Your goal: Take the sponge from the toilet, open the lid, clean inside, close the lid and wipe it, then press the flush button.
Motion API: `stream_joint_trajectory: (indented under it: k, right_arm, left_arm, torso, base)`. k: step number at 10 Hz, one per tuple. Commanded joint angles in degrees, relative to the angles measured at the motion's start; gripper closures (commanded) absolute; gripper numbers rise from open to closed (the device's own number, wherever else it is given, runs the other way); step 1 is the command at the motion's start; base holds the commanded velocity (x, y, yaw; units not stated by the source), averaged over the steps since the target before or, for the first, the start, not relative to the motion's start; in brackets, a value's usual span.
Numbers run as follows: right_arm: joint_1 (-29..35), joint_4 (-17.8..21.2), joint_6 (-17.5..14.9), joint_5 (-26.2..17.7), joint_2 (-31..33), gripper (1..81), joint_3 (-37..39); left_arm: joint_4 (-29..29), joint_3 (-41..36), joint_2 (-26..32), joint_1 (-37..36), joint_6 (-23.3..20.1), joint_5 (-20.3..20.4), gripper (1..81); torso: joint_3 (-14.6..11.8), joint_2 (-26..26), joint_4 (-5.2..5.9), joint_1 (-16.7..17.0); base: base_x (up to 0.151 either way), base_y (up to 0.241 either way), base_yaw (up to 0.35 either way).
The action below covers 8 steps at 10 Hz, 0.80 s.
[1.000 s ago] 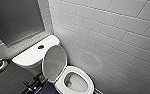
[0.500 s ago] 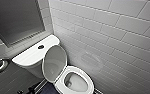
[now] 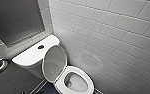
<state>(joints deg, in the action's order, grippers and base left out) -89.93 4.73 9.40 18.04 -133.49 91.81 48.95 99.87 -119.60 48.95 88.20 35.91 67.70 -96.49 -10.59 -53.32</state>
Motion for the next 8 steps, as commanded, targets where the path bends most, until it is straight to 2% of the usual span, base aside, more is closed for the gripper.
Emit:
stream_joint_trajectory:
  k: [1,2,3,5,6,8]
  right_arm:
    - [0.3,-1.7,0.0,-3.4,2.6,81.1,-1.1]
    - [0.6,-1.7,0.0,-3.1,2.7,81.1,-0.9]
    - [0.6,-1.7,-0.1,-3.0,2.8,81.1,-0.9]
    - [0.9,-1.7,0.0,-2.9,3.3,81.1,-1.2]
    - [1.2,-1.7,0.0,-3.0,3.4,81.1,-1.6]
    - [1.2,-1.7,-0.2,-3.0,2.8,81.1,-1.9]
  left_arm:
    - [37.9,-3.1,6.0,-0.1,7.1,-7.4,1.0]
    - [45.5,-5.1,7.9,2.1,10.3,-8.8,1.0]
    - [49.8,-8.0,9.8,5.1,12.2,-13.2,1.0]
    - [52.3,-18.1,13.0,13.0,12.4,-27.6,1.0]
    - [51.8,-22.8,13.5,16.7,12.5,-32.6,1.0]
    - [51.9,-24.3,12.6,20.9,12.6,-32.6,1.0]
  torso:
    - [0.0,0.0,0.00,0.0]
    - [0.0,0.0,0.00,0.0]
    - [0.0,0.0,0.00,0.0]
    - [0.0,0.0,-0.02,0.0]
    - [0.0,0.0,-0.02,0.0]
    - [0.0,0.0,-0.02,0.0]
  base:
    - [0.000,0.000,0.000]
    - [0.000,0.000,0.000]
    - [0.000,0.000,0.000]
    - [0.000,0.000,0.000]
    - [0.000,0.000,0.000]
    - [0.000,0.000,0.000]
